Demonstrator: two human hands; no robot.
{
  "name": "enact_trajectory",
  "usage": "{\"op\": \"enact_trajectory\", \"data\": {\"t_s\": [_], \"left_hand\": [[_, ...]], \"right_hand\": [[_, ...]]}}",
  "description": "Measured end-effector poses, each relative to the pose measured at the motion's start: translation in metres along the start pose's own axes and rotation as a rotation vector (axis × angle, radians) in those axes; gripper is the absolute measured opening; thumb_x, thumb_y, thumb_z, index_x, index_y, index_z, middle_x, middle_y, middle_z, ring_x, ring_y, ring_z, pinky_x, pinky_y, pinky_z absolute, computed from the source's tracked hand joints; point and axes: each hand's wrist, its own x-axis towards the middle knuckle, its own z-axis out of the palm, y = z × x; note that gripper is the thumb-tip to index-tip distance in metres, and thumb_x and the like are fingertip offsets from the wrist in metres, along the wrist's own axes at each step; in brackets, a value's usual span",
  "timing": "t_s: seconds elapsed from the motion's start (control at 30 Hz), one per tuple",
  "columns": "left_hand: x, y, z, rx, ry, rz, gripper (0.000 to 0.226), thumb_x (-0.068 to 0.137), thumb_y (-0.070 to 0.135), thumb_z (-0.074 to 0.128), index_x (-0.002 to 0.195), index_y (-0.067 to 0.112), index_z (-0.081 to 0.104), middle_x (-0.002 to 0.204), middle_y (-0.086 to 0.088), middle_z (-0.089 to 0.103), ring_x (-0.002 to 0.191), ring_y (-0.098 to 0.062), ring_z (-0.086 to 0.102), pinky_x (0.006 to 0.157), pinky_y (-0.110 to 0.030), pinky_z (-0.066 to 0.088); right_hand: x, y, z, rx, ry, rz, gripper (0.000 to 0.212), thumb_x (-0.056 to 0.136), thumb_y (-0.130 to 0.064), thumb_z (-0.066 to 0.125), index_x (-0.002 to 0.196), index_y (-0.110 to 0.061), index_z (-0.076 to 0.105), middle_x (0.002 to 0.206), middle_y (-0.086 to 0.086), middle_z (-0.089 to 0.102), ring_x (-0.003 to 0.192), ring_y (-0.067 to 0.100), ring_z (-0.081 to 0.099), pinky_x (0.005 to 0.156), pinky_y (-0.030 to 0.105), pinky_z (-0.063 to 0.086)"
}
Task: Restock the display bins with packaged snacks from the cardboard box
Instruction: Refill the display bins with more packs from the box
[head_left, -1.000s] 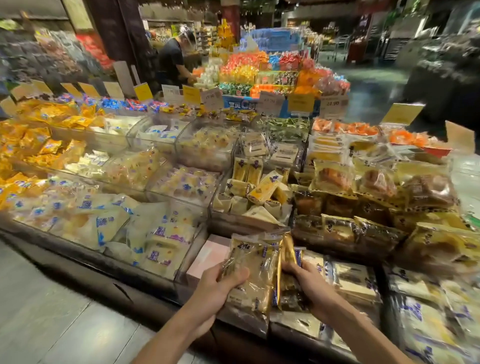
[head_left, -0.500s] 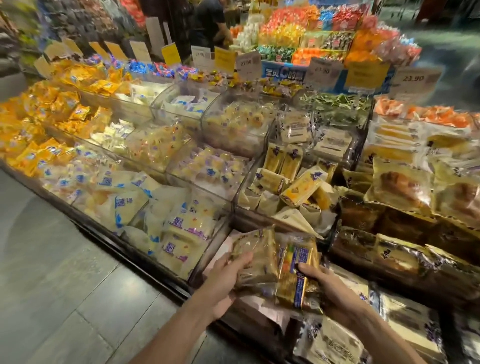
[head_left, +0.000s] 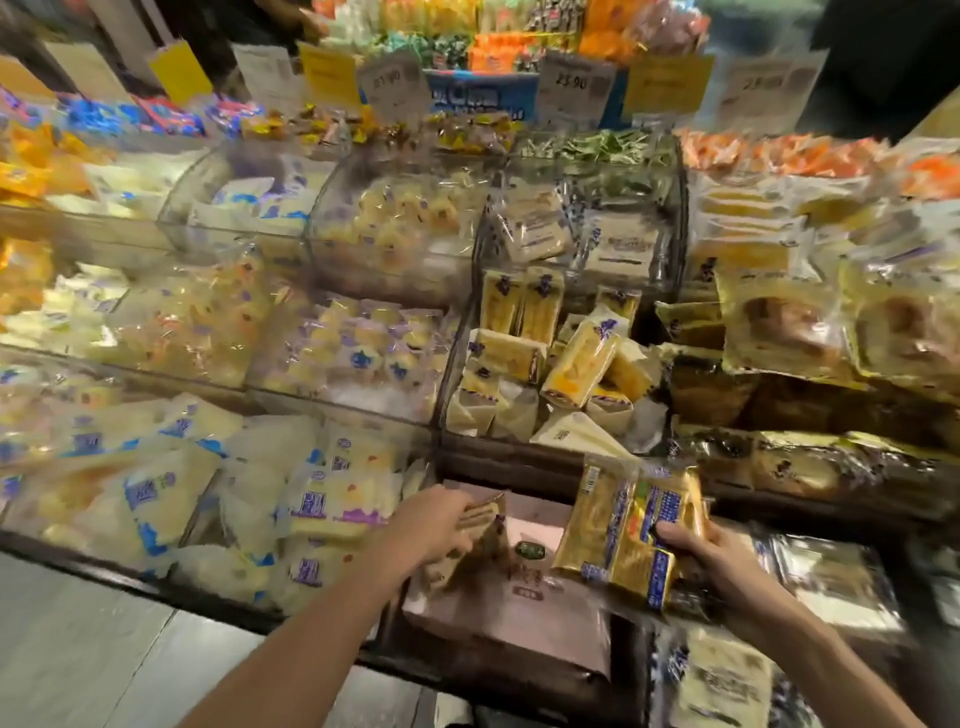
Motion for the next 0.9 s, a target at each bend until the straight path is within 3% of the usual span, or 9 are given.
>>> {"op": "enact_trajectory", "data": {"t_s": [0.1,0.2,0.27,0.43,0.6,0.67,0.73,0.8,0.9], "left_hand": [[0.038,-0.001,0.003,0.271,0.011,0.147,0.051,0.090,0.018,0.066,0.139,0.023,0.050,0.124,-0.010,0.064,0.112,-0.028,0.062,0.090,-0.039,0.050],[0.055,0.001,0.013,0.477,0.080,0.301,0.060,0.090,0.004,0.058,0.146,0.014,0.036,0.137,-0.013,0.048,0.127,-0.034,0.045,0.098,-0.044,0.045],[0.057,-0.001,0.028,0.445,0.031,0.369,0.065,0.092,0.003,0.054,0.150,0.019,0.032,0.140,-0.012,0.040,0.129,-0.035,0.040,0.097,-0.045,0.046],[0.055,-0.014,0.041,0.358,-0.069,0.456,0.049,0.092,0.016,0.056,0.139,0.024,0.044,0.134,-0.007,0.046,0.125,-0.031,0.043,0.101,-0.048,0.044],[0.055,-0.022,0.032,0.358,-0.026,0.484,0.057,0.093,0.018,0.062,0.145,0.025,0.041,0.140,-0.007,0.044,0.127,-0.028,0.044,0.103,-0.042,0.044],[0.049,-0.019,0.027,0.294,-0.037,0.482,0.055,0.096,0.022,0.056,0.148,0.027,0.037,0.146,-0.004,0.040,0.133,-0.026,0.042,0.108,-0.041,0.041],[0.038,-0.009,0.018,0.111,-0.031,0.517,0.066,0.095,0.020,0.058,0.153,0.034,0.029,0.155,0.001,0.031,0.141,-0.021,0.034,0.113,-0.039,0.037],[0.022,0.005,0.007,0.022,-0.022,0.644,0.094,0.087,0.024,0.070,0.155,0.044,0.009,0.163,0.006,0.012,0.148,-0.016,0.017,0.117,-0.039,0.027],[-0.010,0.030,0.002,0.164,0.004,0.835,0.121,0.081,0.037,0.078,0.145,0.054,-0.023,0.164,0.007,-0.015,0.151,-0.014,-0.009,0.119,-0.039,0.007]], "right_hand": [[-0.005,0.011,0.007,0.058,0.056,0.018,0.049,0.082,-0.021,0.071,0.125,-0.004,0.056,0.108,0.021,0.074,0.092,0.037,0.074,0.065,0.037,0.062],[-0.011,0.021,0.014,0.081,0.137,0.006,0.055,0.078,-0.020,0.073,0.126,-0.002,0.054,0.108,0.021,0.074,0.095,0.038,0.073,0.073,0.041,0.062],[-0.016,0.029,0.018,0.099,0.183,0.016,0.052,0.078,-0.020,0.073,0.123,-0.002,0.056,0.106,0.021,0.074,0.095,0.039,0.073,0.082,0.047,0.060],[-0.024,0.043,0.032,0.146,0.222,0.034,0.049,0.080,-0.022,0.071,0.122,-0.002,0.056,0.104,0.022,0.074,0.091,0.037,0.074,0.066,0.039,0.062],[-0.023,0.045,0.040,0.177,0.212,0.021,0.054,0.080,-0.025,0.072,0.127,-0.005,0.054,0.112,0.021,0.072,0.102,0.040,0.071,0.092,0.054,0.055],[-0.024,0.044,0.040,0.180,0.206,0.024,0.055,0.080,-0.026,0.072,0.127,-0.005,0.054,0.112,0.022,0.072,0.102,0.041,0.070,0.094,0.055,0.053],[-0.023,0.043,0.038,0.168,0.210,0.028,0.061,0.077,-0.027,0.076,0.128,-0.005,0.052,0.111,0.022,0.073,0.101,0.041,0.071,0.091,0.054,0.054],[-0.022,0.038,0.035,0.159,0.206,0.032,0.063,0.076,-0.028,0.077,0.128,-0.003,0.053,0.110,0.021,0.073,0.099,0.040,0.072,0.087,0.051,0.056],[-0.020,0.029,0.035,0.153,0.176,0.022,0.057,0.075,-0.027,0.075,0.124,-0.003,0.056,0.107,0.021,0.074,0.097,0.038,0.073,0.087,0.050,0.055]]}}
